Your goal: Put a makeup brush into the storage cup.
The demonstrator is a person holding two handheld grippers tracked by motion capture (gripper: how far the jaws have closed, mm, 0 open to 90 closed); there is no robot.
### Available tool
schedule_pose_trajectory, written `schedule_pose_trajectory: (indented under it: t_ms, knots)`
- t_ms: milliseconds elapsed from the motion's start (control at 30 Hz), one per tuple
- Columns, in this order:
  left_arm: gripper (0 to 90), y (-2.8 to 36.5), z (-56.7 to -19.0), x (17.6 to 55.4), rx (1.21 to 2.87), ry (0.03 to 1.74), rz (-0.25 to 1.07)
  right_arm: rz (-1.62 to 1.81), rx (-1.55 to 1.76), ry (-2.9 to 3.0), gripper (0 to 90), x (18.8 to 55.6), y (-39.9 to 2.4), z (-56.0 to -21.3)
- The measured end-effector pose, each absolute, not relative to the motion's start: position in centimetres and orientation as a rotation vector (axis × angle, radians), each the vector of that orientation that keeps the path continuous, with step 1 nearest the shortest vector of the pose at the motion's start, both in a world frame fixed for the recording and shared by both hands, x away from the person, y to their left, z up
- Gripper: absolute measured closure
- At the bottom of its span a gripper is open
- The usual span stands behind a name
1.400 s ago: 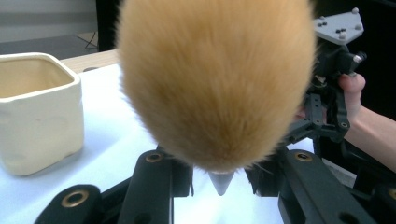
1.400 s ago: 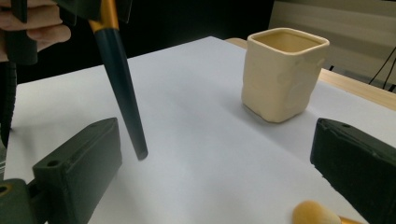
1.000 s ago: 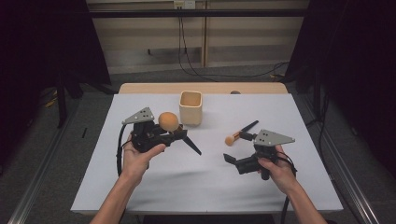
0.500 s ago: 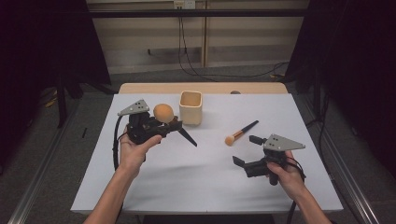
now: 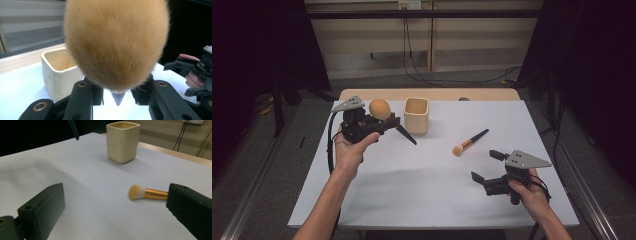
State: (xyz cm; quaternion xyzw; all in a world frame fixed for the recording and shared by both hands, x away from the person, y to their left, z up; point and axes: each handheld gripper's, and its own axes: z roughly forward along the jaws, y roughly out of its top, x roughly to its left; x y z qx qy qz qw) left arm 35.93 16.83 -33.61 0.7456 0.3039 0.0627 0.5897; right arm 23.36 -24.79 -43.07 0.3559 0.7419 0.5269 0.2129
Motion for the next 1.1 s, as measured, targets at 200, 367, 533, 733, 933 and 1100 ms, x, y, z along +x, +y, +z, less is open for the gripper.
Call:
schedule_pose_trajectory:
  t_ms: [200,367,533,733,933,1100]
  knots:
    - [66.1,16.7,-33.1,36.8,1.725,0.713,0.164,1.461,1.003,2.048,1.7,23.0,-25.4,-43.7]
    - [66.1,16.5,-32.4,37.8,1.713,0.714,0.181,1.468,1.003,2.037,1.5,22.7,-25.7,-43.6]
    - [66.1,16.3,-31.9,38.6,1.707,0.721,0.203,1.464,1.012,2.022,1.5,22.5,-26.0,-43.7]
    - [66.1,16.4,-31.3,39.8,1.697,0.736,0.224,1.467,1.015,2.010,1.4,22.3,-25.9,-43.8]
    - [66.1,16.6,-30.6,40.8,1.678,0.750,0.251,1.472,1.020,1.992,1.3,22.3,-26.0,-43.7]
    - [66.1,16.7,-30.7,41.9,1.660,0.774,0.260,1.471,1.044,1.965,1.4,22.4,-26.3,-43.7]
